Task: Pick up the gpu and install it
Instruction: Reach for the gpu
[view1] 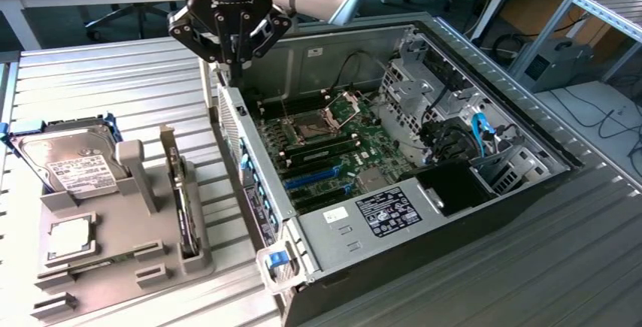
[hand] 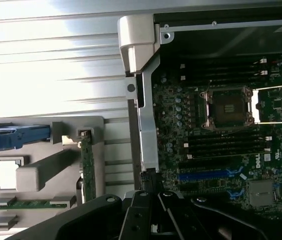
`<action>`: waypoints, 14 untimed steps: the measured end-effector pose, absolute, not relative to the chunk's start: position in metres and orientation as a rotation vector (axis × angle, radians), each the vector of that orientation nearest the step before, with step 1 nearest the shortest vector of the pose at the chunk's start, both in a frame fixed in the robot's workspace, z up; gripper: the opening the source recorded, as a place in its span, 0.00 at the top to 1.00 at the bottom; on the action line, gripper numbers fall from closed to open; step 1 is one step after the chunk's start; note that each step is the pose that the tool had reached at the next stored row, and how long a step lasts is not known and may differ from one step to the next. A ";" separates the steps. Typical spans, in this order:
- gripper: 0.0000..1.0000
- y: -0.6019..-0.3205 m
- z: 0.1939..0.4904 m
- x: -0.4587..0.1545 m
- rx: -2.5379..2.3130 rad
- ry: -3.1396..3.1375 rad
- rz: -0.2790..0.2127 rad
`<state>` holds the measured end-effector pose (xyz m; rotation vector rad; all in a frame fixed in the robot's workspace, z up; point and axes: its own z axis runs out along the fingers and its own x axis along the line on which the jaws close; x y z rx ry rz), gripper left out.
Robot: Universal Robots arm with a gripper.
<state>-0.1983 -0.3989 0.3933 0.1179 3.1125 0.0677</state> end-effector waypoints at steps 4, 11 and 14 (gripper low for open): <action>0.89 -0.399 0.393 -0.201 0.118 3.112 0.068; 0.89 -0.399 0.393 -0.205 0.118 3.113 0.068; 0.89 -0.399 0.393 -0.207 0.118 3.112 0.068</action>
